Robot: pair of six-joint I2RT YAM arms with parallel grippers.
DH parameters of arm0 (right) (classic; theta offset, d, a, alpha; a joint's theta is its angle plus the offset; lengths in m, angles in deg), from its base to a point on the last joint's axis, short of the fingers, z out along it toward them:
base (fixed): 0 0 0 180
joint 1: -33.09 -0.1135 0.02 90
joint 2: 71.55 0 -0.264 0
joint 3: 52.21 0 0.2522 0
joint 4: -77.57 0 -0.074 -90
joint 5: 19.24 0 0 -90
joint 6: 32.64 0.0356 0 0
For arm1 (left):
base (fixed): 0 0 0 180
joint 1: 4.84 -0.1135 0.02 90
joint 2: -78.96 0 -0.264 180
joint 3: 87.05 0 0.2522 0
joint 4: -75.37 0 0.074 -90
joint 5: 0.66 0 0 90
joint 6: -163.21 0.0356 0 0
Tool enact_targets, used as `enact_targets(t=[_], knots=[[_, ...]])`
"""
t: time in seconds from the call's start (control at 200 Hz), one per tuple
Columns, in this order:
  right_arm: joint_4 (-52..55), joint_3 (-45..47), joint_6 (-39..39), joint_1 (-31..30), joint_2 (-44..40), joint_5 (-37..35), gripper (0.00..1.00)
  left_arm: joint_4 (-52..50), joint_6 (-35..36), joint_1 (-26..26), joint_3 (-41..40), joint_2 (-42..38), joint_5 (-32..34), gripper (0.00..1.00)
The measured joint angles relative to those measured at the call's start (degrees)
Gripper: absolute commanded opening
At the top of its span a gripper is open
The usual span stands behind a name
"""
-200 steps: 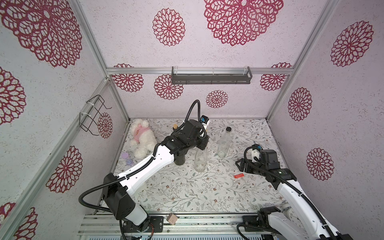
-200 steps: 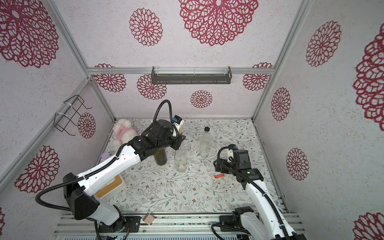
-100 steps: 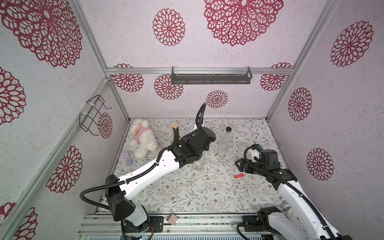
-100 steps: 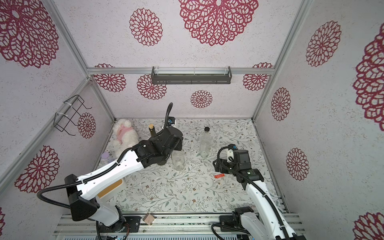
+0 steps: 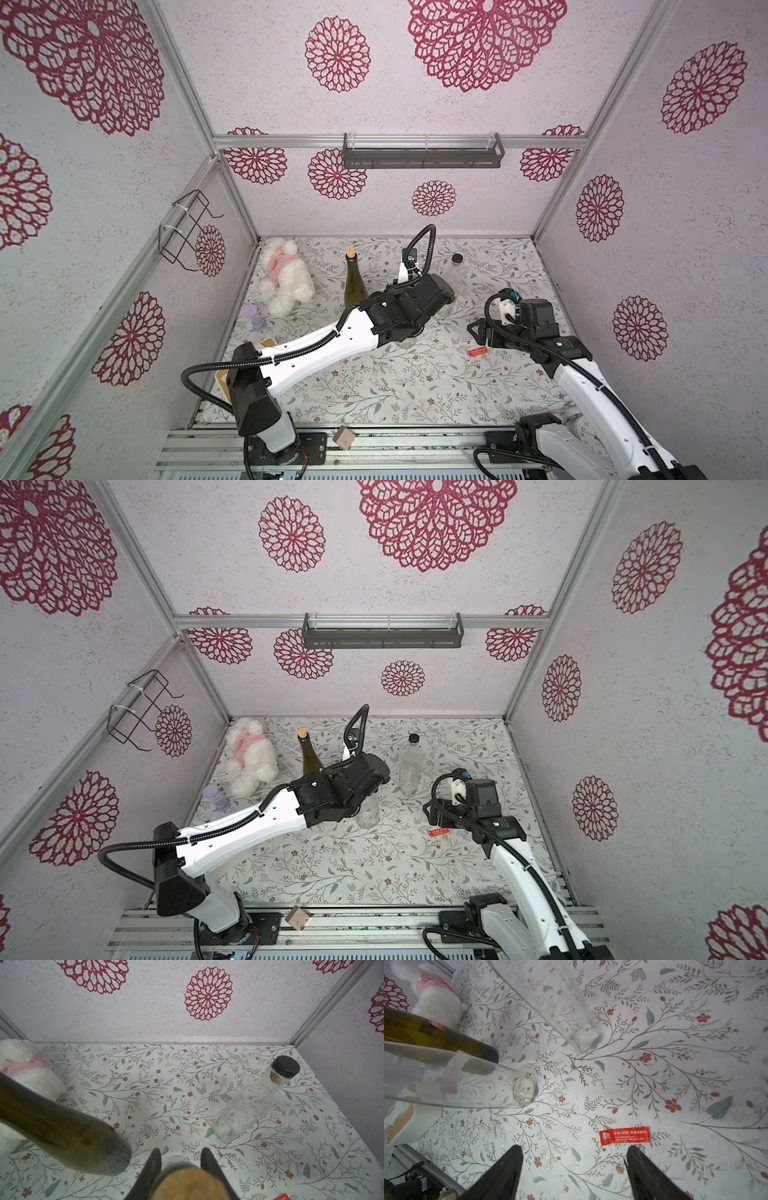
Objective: Remove the label from the bottle
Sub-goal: Adjust the bottle at the center of the board.
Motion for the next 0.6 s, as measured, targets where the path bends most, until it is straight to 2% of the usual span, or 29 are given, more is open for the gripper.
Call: enact_targets(t=[0.07, 0.275, 0.385, 0.53, 0.601], knots=[[-0.02, 0.0, -0.02, 0.0, 0.0, 0.22, 0.81, -0.02, -0.74, 0.09, 0.0, 0.02, 0.24, 0.21], [0.2, 0.0, -0.15, 0.0, 0.0, 0.37, 0.81, 0.35, -1.92, 0.48, 0.02, 0.07, 1.38, 0.51], [0.24, 0.0, -0.22, 0.0, -0.04, 0.33, 0.82, 1.38, -2.16, 0.76, 0.02, 0.07, 1.6, 0.62], [0.48, 0.0, -0.37, 0.0, -0.17, 0.15, 0.82, 1.9, -0.87, 1.11, 0.07, -0.07, 0.7, 0.88], [0.68, 0.0, -0.35, 0.0, -0.5, 0.09, 0.82, 2.01, 0.33, 1.16, 0.07, -0.37, -0.74, 0.96]])
